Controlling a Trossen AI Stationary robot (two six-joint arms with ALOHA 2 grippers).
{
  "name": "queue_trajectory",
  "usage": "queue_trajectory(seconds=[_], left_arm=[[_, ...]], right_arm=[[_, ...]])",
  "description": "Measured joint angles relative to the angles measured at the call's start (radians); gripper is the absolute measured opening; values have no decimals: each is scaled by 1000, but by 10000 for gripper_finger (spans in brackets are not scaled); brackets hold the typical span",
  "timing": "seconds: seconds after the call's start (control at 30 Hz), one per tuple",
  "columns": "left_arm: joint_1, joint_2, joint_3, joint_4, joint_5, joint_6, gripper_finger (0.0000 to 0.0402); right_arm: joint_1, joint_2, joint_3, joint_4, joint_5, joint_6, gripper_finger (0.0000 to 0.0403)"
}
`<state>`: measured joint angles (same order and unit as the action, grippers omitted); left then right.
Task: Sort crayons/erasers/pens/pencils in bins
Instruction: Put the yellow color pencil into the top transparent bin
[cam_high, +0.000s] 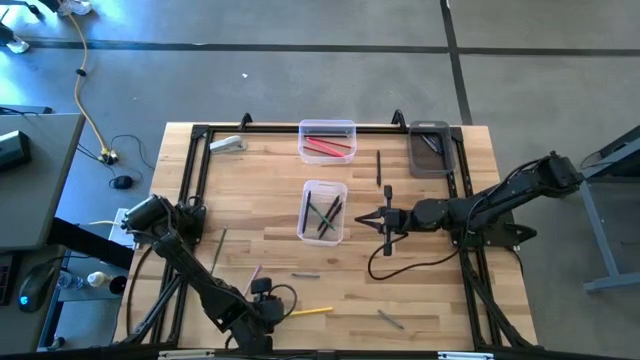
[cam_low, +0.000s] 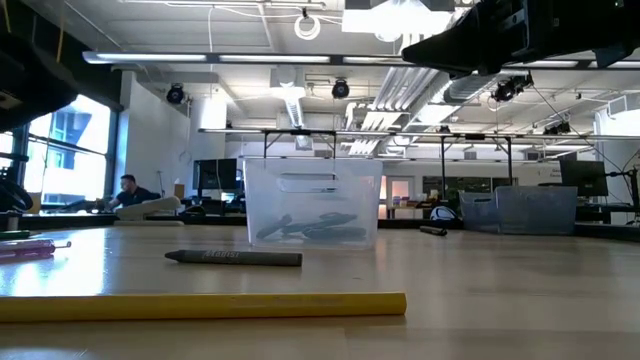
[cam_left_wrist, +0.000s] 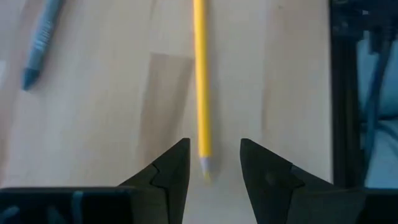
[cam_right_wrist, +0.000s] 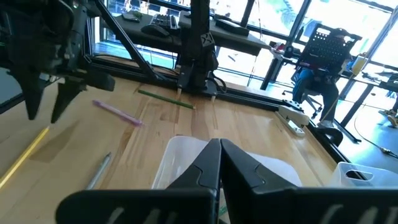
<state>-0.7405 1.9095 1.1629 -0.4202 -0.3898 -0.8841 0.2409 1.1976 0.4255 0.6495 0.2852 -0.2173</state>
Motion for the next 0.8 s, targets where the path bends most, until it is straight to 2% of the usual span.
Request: queue_trajectory(seconds=[0.53,0.63,0.8], left_arm=[[-14,64,-10,1,-35,-33,126],[-14,68,-9,0,-33,-33,106],[-13,70,-9,0,-32,-32,51]], right_arm=[[0,0,0,3,0,0,0],[0,0,0,4,0,0,0],[0,0,0,5,0,0,0]])
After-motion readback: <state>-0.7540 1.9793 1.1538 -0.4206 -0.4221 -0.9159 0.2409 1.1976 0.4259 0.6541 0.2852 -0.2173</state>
